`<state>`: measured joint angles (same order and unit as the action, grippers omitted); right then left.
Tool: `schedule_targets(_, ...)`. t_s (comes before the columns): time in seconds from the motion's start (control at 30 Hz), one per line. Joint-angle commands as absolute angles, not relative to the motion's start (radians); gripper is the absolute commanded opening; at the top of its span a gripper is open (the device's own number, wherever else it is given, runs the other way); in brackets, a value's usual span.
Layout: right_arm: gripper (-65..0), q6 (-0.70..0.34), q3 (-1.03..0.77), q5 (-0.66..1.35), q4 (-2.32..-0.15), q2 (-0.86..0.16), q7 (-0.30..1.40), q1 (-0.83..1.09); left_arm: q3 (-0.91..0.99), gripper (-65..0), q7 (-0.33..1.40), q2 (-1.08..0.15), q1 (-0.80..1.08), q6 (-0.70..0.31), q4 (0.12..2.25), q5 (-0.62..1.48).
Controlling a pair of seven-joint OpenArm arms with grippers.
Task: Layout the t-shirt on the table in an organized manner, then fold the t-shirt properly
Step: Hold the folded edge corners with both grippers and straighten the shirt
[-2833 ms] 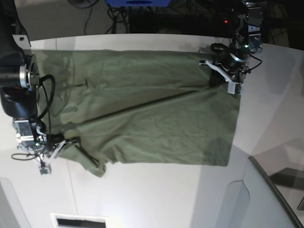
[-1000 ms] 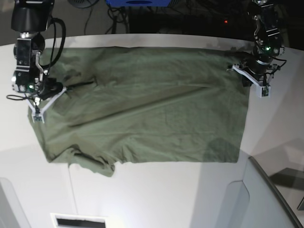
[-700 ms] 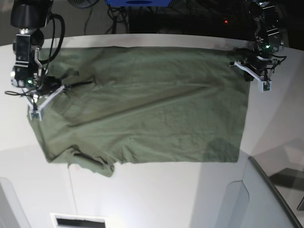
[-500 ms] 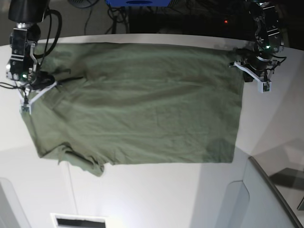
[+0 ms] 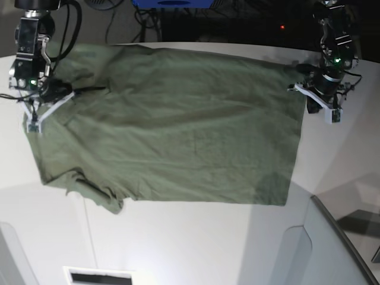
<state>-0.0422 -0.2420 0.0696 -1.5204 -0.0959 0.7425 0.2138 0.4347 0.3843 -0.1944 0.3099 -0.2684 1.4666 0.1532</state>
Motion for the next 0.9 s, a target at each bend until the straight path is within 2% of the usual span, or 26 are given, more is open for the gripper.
schedule_targets(0.0,-64.8,-0.041,-0.243,0.067,-1.561,-0.108,0.728,0.202,0.437,-65.0,0.369,-0.205,0.323,-0.268,1.517,0.157)
schedule_targets(0.17,-64.8,-0.041,-0.243,0.067,-1.600,-0.108,0.788,0.203,0.418,-65.0,0.472,-0.154,0.343,-0.272,1.595,0.157)
schedule_targets(0.37,-64.8,-0.041,-0.243,0.067,-1.600,-0.105,0.845,0.222,0.352,-65.0,0.469,-0.156,0.348,-0.272,1.498,0.147)
schedule_targets(0.57,-64.8,-0.042,-0.243,0.067,-1.491,-0.111,0.794,0.193,0.355,-65.0,0.430,-0.162,0.360,-0.272,1.420,0.145)
schedule_targets(0.87,-64.8,-0.044,-0.239,0.067,-1.336,-0.124,0.722,0.127,0.357,-65.0,0.429,-0.177,0.406,-0.271,1.412,0.147)
